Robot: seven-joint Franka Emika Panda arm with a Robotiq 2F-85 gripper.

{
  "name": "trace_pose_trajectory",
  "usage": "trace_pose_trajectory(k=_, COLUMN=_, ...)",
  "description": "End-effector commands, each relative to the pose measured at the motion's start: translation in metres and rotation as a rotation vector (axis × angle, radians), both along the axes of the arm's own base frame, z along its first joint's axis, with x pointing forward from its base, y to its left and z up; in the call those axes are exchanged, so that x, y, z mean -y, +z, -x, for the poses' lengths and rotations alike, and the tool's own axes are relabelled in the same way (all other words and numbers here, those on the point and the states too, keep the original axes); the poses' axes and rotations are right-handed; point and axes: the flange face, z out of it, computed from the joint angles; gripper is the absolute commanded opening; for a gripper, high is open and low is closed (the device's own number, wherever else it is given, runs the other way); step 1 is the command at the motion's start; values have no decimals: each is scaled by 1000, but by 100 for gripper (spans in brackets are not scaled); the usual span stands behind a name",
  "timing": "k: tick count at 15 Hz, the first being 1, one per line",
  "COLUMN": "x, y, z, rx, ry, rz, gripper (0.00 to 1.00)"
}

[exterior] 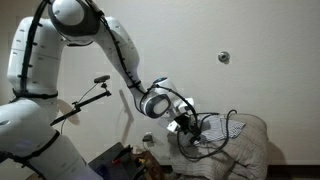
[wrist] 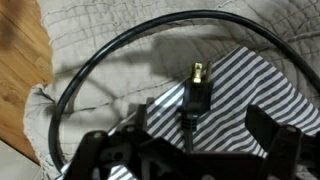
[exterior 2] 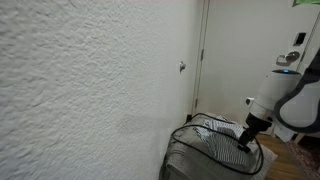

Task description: Tie a knot using the black cable

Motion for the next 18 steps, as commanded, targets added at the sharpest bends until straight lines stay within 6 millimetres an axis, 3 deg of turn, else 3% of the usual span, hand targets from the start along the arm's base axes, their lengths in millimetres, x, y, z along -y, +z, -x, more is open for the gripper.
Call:
trace_pose_trajectory(k=1, x=-6, y=1, z=-10, rx=-16, ry=-13, rz=13, gripper=100)
trace_pose_trajectory(k=18, x=-26, y=-7, z=-15, rx=-47, ry=-6, rz=-16, gripper=100)
